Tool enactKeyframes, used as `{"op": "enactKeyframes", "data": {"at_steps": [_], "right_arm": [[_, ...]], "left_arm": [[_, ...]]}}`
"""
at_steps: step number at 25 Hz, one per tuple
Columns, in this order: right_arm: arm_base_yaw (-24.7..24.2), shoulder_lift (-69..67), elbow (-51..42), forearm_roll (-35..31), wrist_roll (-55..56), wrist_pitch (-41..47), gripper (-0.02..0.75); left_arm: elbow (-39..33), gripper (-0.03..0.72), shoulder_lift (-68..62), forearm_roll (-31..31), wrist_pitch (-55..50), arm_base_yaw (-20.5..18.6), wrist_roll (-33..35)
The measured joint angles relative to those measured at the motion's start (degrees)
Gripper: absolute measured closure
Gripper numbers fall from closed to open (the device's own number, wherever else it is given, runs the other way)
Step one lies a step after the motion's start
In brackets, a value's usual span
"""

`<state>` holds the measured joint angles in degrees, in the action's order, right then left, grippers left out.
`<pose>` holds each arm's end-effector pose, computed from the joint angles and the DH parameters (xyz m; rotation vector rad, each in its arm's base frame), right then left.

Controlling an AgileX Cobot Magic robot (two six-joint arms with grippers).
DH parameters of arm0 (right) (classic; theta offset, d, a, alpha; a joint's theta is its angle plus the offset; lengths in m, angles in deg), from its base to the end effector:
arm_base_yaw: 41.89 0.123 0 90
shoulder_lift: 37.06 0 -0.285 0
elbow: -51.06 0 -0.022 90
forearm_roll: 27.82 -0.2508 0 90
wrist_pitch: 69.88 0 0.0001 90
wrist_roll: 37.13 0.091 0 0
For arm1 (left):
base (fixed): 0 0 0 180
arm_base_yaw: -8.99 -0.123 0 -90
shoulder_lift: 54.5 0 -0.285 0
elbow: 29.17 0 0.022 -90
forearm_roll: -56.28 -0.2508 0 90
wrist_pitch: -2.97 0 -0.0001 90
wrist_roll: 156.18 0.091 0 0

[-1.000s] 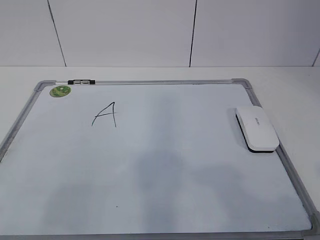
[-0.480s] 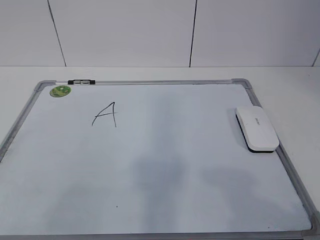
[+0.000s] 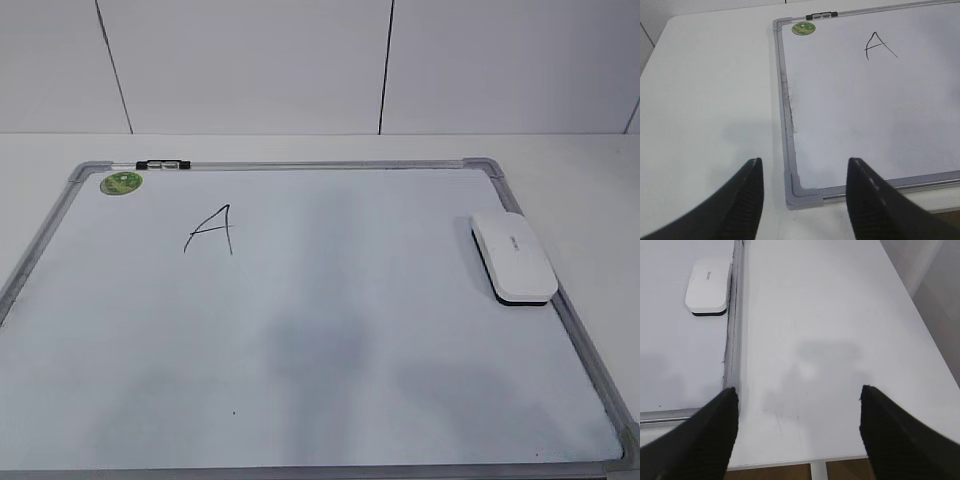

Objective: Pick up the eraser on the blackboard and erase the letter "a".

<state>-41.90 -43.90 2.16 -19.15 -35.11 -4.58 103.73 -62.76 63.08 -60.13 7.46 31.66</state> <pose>-0.0107 -0.0125 0.2701 0.0526 2.1061 -0.1619 -0.0083 -0.0098 0.2816 0.1231 2.0582 -0.0415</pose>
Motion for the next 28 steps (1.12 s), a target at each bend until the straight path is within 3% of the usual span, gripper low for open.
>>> {"op": "enactKeyframes", "data": {"at_steps": [28], "right_arm": [[0.00,0.03,0.00,-1.73,-0.94,0.00,0.149]], "left_arm": [[0.00,0.335,0.00,0.00,0.00,0.00,0.00]]}}
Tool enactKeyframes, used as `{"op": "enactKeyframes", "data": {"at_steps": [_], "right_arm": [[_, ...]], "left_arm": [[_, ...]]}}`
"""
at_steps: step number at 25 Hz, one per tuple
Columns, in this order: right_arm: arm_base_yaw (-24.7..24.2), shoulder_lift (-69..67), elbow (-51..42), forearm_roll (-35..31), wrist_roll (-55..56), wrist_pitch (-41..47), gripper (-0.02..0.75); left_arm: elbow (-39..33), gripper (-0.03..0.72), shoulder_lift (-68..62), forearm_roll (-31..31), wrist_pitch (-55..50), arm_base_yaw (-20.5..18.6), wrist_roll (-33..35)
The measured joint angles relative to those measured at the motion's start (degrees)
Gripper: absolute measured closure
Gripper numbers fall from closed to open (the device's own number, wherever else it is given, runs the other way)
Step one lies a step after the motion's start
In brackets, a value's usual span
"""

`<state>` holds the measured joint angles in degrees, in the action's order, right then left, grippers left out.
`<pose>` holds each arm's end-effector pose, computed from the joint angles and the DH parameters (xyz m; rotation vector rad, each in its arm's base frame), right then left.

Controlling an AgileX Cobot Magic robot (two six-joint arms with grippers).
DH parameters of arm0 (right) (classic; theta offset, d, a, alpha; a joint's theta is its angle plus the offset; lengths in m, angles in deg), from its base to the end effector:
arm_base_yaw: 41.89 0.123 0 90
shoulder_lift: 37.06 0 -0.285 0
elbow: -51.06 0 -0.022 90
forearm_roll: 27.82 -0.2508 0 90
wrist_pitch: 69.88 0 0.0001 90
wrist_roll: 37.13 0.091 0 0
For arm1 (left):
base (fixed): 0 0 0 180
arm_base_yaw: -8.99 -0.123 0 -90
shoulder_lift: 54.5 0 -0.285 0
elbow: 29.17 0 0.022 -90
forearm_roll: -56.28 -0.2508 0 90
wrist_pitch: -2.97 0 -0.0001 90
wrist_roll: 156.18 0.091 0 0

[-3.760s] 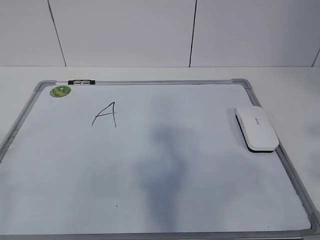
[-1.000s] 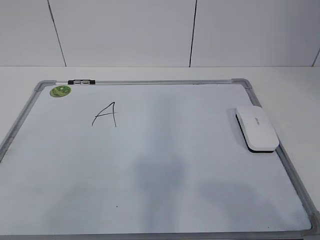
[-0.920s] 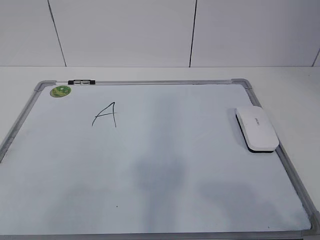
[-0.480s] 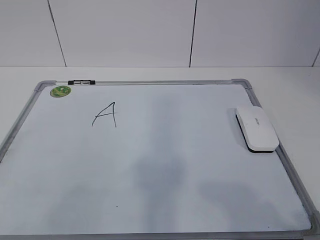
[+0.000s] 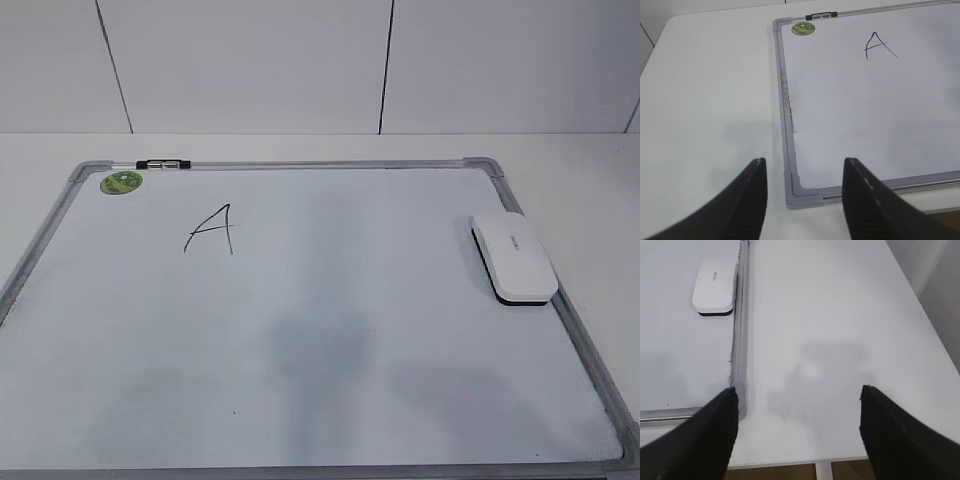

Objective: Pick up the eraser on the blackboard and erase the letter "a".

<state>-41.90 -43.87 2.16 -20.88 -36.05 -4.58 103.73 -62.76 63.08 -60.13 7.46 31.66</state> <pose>-0.0106 -0.0100 0.2698 0.0323 2.1083 -0.1352 -0.0083 -0.0098 0.2816 0.1231 2.0582 -0.0415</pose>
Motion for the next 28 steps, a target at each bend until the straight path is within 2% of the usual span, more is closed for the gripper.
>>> {"op": "enactKeyframes", "data": {"at_steps": [6,28], "right_arm": [[0.00,0.00,0.00,-1.65,-2.01,0.00,0.149],[0.00,0.00,0.00,-1.79,-2.22,0.00,0.149]], "left_arm": [[0.00,0.367,0.00,0.00,0.00,0.00,0.00],[0.00,0.383,0.00,0.00,0.00,0.00,0.00]]}}
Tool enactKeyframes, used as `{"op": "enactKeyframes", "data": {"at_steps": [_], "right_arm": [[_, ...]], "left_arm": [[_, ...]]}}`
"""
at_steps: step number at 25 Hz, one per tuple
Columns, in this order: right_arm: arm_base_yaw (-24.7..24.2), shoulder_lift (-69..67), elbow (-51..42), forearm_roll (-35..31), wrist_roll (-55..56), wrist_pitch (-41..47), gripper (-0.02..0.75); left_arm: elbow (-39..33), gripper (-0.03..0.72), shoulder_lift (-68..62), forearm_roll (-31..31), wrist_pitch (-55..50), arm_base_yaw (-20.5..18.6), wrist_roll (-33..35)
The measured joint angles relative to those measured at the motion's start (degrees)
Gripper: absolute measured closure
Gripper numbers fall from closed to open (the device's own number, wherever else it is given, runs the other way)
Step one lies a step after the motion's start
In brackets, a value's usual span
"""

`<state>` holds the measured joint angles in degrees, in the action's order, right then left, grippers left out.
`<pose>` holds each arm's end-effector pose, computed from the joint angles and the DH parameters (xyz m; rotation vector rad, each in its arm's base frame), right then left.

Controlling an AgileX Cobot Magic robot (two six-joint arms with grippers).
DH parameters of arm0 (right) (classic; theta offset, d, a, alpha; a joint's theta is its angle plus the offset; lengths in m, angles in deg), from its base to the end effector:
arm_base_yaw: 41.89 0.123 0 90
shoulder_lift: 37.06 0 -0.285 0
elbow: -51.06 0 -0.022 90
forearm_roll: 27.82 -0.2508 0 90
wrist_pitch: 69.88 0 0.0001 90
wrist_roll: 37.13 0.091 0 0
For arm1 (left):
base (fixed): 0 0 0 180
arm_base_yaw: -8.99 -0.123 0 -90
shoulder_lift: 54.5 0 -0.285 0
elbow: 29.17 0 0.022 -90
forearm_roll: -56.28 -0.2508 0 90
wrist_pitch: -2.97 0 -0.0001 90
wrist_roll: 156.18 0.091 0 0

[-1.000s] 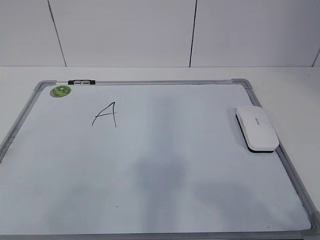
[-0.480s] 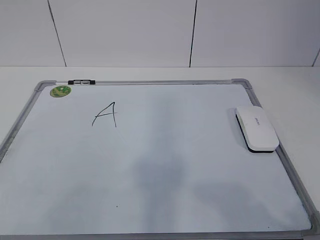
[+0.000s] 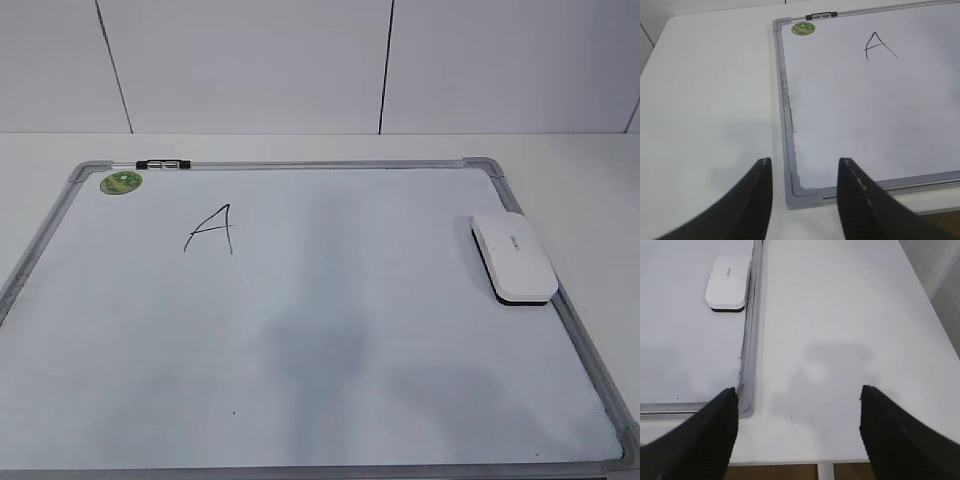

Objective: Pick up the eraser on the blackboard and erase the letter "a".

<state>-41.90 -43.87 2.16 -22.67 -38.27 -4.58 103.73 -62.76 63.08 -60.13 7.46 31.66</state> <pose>-0.0104 -0.0074 0.2696 -0.0117 2.1108 -0.1207 -0.0083 -0.0098 0.2816 0.1231 2.0582 -0.0415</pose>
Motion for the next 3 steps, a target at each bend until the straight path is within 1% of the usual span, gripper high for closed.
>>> {"op": "enactKeyframes", "data": {"at_steps": [3], "right_arm": [[0.00,0.00,0.00,0.00,0.00,0.00,0.149]], "left_arm": [[0.00,0.386,0.00,0.00,0.00,0.00,0.00]]}}
